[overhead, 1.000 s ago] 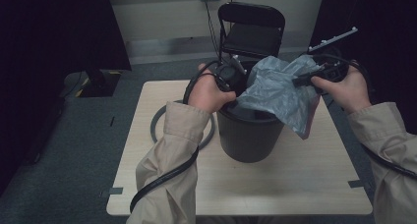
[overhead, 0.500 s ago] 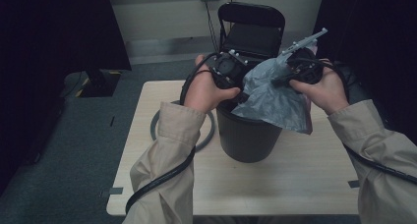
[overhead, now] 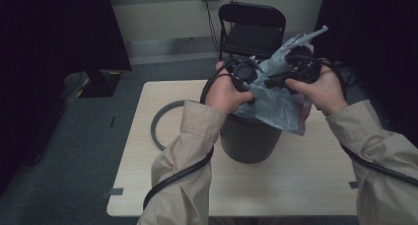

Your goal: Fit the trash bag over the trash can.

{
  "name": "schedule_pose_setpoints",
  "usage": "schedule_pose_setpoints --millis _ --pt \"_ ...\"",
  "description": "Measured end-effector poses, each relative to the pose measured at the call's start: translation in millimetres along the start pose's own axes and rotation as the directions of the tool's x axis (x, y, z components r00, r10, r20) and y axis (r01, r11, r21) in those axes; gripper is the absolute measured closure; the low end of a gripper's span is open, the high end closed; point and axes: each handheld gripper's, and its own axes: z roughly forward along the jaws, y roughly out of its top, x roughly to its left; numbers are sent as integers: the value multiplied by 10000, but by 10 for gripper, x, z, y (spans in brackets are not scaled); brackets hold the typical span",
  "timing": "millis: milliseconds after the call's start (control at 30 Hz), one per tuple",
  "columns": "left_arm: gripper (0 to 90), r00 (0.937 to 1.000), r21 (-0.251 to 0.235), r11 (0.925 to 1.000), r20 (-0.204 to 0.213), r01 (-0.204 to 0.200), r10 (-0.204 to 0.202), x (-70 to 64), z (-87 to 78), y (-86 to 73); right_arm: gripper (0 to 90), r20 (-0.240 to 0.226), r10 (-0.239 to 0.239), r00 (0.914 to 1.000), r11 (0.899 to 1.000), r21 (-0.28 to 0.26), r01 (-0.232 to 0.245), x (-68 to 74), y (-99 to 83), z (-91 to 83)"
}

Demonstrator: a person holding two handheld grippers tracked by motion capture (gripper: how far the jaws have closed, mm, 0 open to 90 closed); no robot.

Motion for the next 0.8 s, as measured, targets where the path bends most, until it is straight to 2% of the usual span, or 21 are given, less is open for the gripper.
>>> schedule_pose_setpoints --millis 67,100,233,300,367,400,467,500,567,600,633,667,700,767,800 --pt "900 9995 350 9992 -221 213 -205 46 -30 -37 631 94 -3 10000 10000 7 3 -26 -18 -32" --pt "900 9991 327 9991 -307 287 -277 62 -47 -58 578 189 35 9998 10000 27 -36 -65 -46 -80" --pt "900 9967 336 9973 -514 651 -633 120 -122 -121 510 570 428 9975 9991 21 -429 -246 -153 -242" --pt "900 9958 272 9967 -521 767 -752 141 -152 -147 509 807 675 9945 9977 -34 -674 -332 -202 -313" --pt "900 9966 213 9972 -429 713 -703 133 -183 -157 503 766 877 9932 9961 -64 -875 -396 -243 -334" --pt "900 9971 132 9977 -375 664 -658 119 -200 -157 508 642 959 9933 9954 -89 -955 -422 -265 -329" --pt "900 9974 161 9981 -417 587 -580 91 -222 -149 523 705 967 9928 9953 -78 -964 -426 -284 -297" --pt "900 9980 167 9987 -409 483 -476 82 -228 -144 584 531 955 9940 9954 -71 -952 -404 -281 -248" --pt "900 9984 158 9990 -389 424 -418 65 -230 -137 616 522 902 9946 9959 -89 -899 -392 -275 -226" --pt "900 9986 96 9992 -382 379 -375 63 -234 -134 709 503 772 9957 9970 -58 -770 -362 -261 -199" --pt "855 9986 -248 9990 -378 360 -369 64 -241 -130 798 367 592 9976 9982 31 -593 -308 -232 -157" --pt "773 9986 -248 9990 -378 360 -369 64 -241 -130 798 367 592 9976 9982 31 -593 -308 -232 -157" --pt "773 9978 -571 9974 -470 448 -475 65 -248 -126 832 349 511 9981 9987 57 -513 -289 -220 -144" --pt "499 9976 -1212 9921 -584 308 -381 81 -274 -106 874 128 224 9997 9995 209 -227 -240 -173 -93" --pt "441 9963 -1686 9855 -788 211 -348 81 -296 -77 880 93 167 9998 9996 231 -169 -236 -165 -82"
